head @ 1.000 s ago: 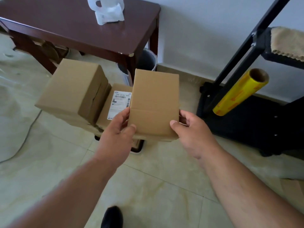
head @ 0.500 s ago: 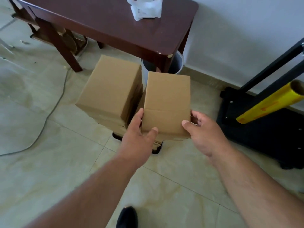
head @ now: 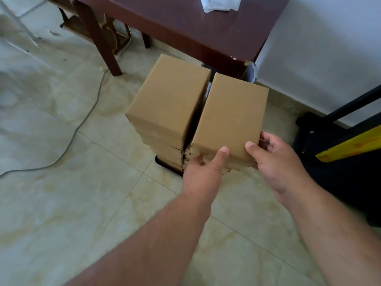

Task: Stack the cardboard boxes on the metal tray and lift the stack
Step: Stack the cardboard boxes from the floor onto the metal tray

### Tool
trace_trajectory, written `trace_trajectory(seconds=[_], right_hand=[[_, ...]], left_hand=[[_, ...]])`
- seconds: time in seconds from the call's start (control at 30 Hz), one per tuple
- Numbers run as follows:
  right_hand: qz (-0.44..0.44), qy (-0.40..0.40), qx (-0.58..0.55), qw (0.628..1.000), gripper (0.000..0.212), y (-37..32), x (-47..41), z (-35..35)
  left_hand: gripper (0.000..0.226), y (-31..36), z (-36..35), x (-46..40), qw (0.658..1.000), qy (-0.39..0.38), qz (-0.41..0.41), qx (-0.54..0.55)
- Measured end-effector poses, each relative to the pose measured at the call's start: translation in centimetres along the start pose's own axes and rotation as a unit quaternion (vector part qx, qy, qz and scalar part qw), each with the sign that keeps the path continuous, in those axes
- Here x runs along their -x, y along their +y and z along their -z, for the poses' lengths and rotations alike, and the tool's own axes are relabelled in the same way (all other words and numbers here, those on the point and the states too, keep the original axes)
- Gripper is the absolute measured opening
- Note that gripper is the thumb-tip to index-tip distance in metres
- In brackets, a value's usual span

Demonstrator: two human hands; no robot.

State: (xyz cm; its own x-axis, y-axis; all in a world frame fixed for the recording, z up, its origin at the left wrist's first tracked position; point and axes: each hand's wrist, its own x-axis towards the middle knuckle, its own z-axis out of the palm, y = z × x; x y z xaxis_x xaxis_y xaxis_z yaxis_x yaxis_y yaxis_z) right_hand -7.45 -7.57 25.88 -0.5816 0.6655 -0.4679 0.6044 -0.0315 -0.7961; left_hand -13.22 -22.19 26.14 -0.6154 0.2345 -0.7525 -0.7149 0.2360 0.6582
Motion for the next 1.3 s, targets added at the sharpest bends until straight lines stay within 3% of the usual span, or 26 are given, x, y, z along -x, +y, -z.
trace_trajectory(seconds=[0.3, 0.43, 0.57, 0.77, 0.83, 0.9, 1.3], right_hand=[[0.010, 0.010, -0.024, 1.000, 0.071, -0.5, -0.5, -1.8], [0.014, 0.014, -0.034, 0.999, 0.071, -0.3, -0.6, -2.1], [-0.003, 0.042, -0.043, 0.998, 0.083, 0.4, -0.3, -1.7], [-0.054, 0.099, -0.044, 0.993, 0.053, 3.7, 1.5, 1.1], [-0.083, 0.096, -0.034, 0.991, 0.042, 5.7, 2.2, 2.5], [-0.106, 0.087, -0.021, 0.990, 0.035, 7.9, 3.0, 4.2], [-0.179, 0.110, -0.039, 0.977, 0.053, 18.2, 8.2, 17.8]], left_hand=[[0.051, 0.7, 1.0, -1.5, 1.000, 0.006, 0.001, -0.004], [0.050, 1.0, 1.2, -1.2, 1.000, 0.004, -0.009, -0.015], [0.034, 0.1, 1.3, -0.1, 0.998, -0.003, -0.003, -0.060], [0.063, -4.0, 0.3, 1.7, 0.989, -0.012, 0.058, -0.138], [0.055, -4.9, -0.6, 2.4, 0.985, -0.017, 0.063, -0.159], [0.066, -5.8, -2.1, 3.1, 0.982, -0.025, 0.069, -0.172], [0.085, -10.1, -15.3, 6.6, 0.942, -0.102, 0.023, -0.319]])
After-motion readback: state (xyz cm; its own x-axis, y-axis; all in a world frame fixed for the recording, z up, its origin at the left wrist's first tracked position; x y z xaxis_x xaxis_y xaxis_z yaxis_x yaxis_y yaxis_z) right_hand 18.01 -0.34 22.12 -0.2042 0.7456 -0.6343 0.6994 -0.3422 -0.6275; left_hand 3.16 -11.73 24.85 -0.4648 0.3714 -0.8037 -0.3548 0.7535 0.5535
